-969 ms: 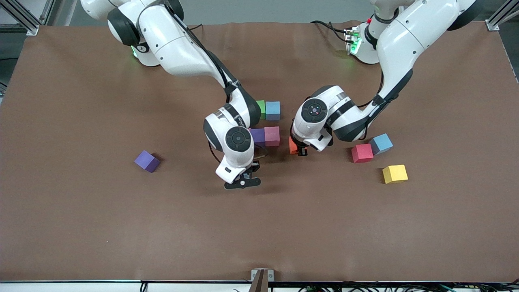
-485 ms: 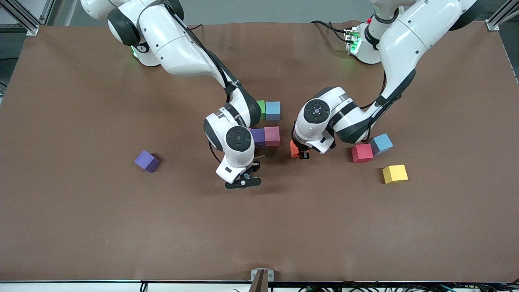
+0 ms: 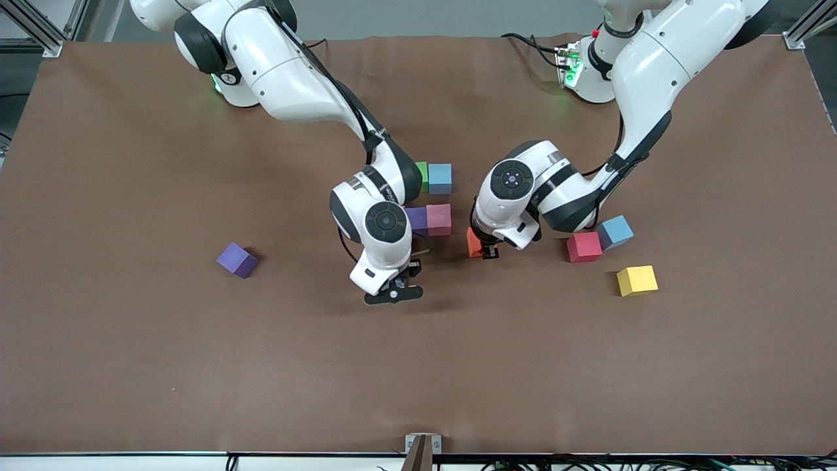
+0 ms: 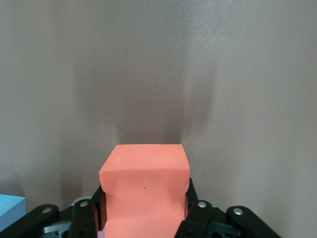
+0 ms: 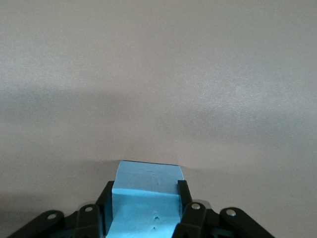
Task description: Arrange 11 blocks into digit 3
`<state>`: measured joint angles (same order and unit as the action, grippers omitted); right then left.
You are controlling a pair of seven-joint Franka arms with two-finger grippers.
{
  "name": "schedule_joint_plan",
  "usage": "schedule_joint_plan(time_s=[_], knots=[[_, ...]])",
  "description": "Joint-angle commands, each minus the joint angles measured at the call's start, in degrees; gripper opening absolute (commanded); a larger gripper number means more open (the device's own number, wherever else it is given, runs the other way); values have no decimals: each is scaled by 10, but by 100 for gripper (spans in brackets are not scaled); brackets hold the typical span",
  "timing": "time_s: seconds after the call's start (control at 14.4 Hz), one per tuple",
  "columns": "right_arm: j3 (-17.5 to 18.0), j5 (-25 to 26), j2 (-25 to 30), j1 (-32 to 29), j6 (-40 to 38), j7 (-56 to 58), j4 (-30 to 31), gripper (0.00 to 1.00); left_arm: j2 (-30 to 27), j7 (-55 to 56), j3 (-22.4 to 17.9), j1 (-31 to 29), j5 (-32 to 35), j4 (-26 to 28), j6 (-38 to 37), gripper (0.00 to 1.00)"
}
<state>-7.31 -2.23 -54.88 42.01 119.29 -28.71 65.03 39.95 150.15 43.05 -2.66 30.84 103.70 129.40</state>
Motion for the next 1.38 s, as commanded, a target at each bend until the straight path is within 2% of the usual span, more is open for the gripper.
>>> schedule_joint_plan(time_s=[0.0, 0.42, 0.48, 0.55, 0.83, 1.04, 1.32], knots=[[-2, 9, 3, 5, 2, -6, 3, 0, 0, 8, -2, 4, 19, -3, 3, 41], [-2, 10, 0, 4, 2, -5, 3, 1, 1, 8, -2, 5, 19, -4, 3, 41], [-2, 9, 0, 4, 2, -5, 3, 9, 1, 8, -2, 5, 19, -5, 3, 41], [-2, 10, 0, 4, 2, -5, 2, 99, 1, 8, -2, 5, 19, -6, 3, 41], [-2, 11, 1, 0, 2, 4, -5, 100, 2, 8, -3, 5, 19, -14, 3, 41], [-2, 9, 6, -10, -5, 13, -16, 100, 26, 8, -7, 15, 26, -68, 3, 41], [4, -3, 38, -50, -48, 58, -17, 100, 68, 9, -81, 100, 23, -158, 3, 41]])
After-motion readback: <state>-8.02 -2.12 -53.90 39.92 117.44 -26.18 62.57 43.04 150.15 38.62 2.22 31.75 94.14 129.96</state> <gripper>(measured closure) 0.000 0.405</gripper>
